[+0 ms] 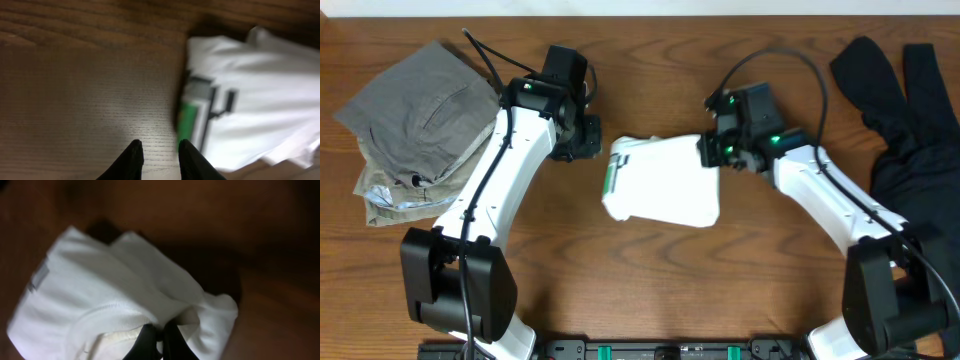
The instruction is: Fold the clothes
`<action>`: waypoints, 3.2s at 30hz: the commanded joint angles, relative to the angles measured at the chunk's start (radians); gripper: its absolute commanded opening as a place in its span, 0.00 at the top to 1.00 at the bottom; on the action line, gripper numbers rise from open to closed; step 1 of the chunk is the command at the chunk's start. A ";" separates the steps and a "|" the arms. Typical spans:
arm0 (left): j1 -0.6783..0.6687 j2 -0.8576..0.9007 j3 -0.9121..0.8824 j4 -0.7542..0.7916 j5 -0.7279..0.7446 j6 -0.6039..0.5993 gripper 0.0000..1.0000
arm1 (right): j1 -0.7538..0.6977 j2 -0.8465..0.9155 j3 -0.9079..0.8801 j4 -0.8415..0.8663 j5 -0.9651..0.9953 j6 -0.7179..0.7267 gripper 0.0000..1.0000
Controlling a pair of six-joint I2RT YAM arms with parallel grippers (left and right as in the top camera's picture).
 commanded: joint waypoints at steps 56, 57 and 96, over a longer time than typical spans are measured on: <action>-0.043 0.029 -0.011 0.024 -0.004 0.066 0.73 | 0.181 0.140 0.001 -0.209 -0.052 -0.135 0.99; -0.043 0.029 -0.011 0.024 -0.004 0.066 0.73 | 0.187 0.140 0.001 -0.206 -0.076 -0.161 0.99; -0.240 0.032 -0.137 0.264 0.101 0.108 0.67 | 0.097 -0.135 0.041 -0.409 0.318 -0.095 0.97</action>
